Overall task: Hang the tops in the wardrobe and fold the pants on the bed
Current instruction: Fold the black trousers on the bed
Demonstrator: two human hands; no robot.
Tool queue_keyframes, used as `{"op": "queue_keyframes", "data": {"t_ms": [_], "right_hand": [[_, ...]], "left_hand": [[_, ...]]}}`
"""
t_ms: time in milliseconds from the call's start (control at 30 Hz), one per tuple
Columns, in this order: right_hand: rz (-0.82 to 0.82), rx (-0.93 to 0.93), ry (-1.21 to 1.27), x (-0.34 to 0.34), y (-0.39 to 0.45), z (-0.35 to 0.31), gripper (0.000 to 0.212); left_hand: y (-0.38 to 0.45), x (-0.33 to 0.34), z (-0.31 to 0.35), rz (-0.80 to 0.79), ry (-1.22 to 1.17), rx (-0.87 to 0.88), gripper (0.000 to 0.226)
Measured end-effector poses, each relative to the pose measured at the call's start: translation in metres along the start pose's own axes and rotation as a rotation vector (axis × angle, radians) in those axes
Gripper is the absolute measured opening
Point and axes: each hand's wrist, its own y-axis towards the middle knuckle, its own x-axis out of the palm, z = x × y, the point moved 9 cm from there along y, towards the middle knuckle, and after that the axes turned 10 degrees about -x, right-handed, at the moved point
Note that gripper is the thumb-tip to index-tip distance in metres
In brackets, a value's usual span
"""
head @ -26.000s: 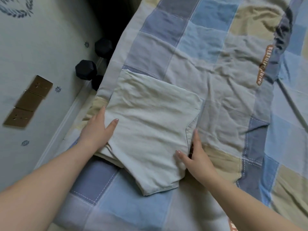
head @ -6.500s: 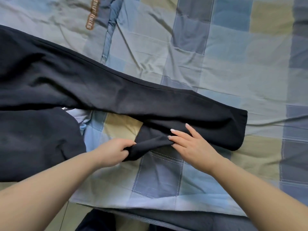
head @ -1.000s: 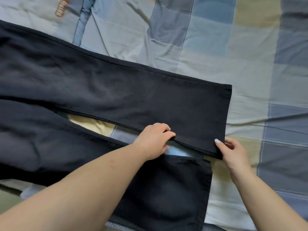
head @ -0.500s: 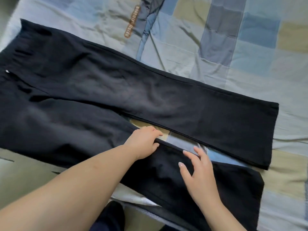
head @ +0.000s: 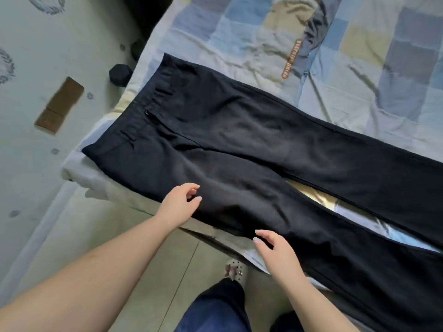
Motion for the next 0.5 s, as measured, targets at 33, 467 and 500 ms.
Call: {"op": "queue_keyframes", "data": {"t_ms": [33,467,500], "right_hand": [[-0.021,0.02,0.035,0.014,0.002,-0.009,0.028],[0.098,0.675,0.981,0.141,0.025,-0.025,0.04],[0.147,0.708,1.047,0.145,0.025,-0.023,0.037]], "left_hand": [[0.002,-0.012,-0.016,0.008,-0.047,-0.036,0.035],[0.053,-0.106,-0.149,0.409,-0.506,-0.486,0.044],[0.056,-0.109,-0.155,0.436,-0.572,-0.5,0.044]]}}
